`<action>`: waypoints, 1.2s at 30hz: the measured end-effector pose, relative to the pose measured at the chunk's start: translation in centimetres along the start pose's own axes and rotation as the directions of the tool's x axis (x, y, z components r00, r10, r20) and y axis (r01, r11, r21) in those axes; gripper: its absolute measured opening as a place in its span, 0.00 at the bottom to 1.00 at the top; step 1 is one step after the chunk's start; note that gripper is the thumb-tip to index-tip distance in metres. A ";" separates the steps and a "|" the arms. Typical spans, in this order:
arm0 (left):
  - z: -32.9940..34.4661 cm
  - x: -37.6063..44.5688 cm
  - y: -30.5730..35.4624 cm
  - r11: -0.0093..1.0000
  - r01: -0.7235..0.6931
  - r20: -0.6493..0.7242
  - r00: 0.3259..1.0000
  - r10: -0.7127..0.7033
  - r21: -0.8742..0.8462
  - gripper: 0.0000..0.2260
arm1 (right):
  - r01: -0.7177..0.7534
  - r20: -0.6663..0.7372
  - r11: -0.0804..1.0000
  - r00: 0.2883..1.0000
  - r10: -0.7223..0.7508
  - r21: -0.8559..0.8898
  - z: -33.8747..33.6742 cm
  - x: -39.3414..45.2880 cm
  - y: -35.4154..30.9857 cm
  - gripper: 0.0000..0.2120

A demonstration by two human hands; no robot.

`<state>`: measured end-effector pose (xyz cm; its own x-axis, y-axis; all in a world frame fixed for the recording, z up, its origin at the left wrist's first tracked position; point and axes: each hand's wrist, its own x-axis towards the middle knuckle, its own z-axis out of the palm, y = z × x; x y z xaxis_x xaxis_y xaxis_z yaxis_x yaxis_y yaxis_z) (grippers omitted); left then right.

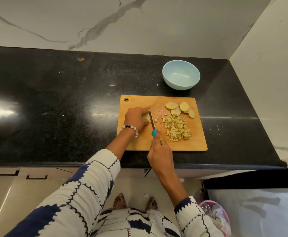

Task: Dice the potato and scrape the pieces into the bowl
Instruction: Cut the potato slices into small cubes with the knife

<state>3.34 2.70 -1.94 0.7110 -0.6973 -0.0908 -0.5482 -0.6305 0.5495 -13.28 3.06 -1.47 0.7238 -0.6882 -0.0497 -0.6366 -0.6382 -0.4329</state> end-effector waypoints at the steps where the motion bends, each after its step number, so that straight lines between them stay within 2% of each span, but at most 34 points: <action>1: 0.0 0.0 0.0 1.000 0.000 -0.001 1.000 0.000 -0.004 0.28 | -0.002 0.006 1.000 1.000 0.002 0.002 0.2 0.2 0.0 0.26; 9: 0.3 0.2 -0.3 1.000 0.000 0.003 1.000 0.000 0.005 0.28 | -0.145 -0.059 0.989 0.987 0.147 0.042 -0.3 -1.7 2.5 0.25; 13: 0.2 0.4 -0.4 0.999 0.007 0.013 1.000 -0.007 0.034 0.28 | -0.081 -0.079 0.993 0.993 0.088 0.085 -0.5 -1.3 1.3 0.25; 17: 0.1 0.5 -0.3 0.999 0.013 0.016 1.000 -0.014 0.049 0.30 | -0.028 -0.041 0.999 0.999 0.030 0.040 0.4 -0.4 0.4 0.25; 24: 0.2 0.5 -0.5 0.999 -0.005 0.015 1.000 0.004 0.040 0.32 | -0.159 -0.069 0.986 0.984 0.162 0.056 -0.2 -1.2 1.8 0.25; 29: 0.3 0.5 -0.7 0.998 -0.037 0.006 0.999 0.037 0.045 0.33 | -0.042 -0.092 0.994 0.994 0.052 0.105 -0.4 -0.4 0.7 0.25; 32: 0.4 0.4 -0.9 0.997 -0.074 0.021 0.997 0.073 0.038 0.32 | 0.005 -0.064 0.997 0.998 0.000 0.077 -0.1 0.3 0.1 0.25; 36: 0.5 0.3 -1.0 0.996 -0.087 0.008 0.996 0.087 0.007 0.33 | 0.008 -0.022 1.000 1.000 -0.007 0.028 0.5 0.6 0.2 0.25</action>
<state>3.91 2.95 -2.95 0.6569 -0.7524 -0.0492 -0.6113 -0.5695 0.5496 -12.87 2.73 -1.99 0.7223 -0.6911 -0.0266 -0.6231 -0.6336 -0.4585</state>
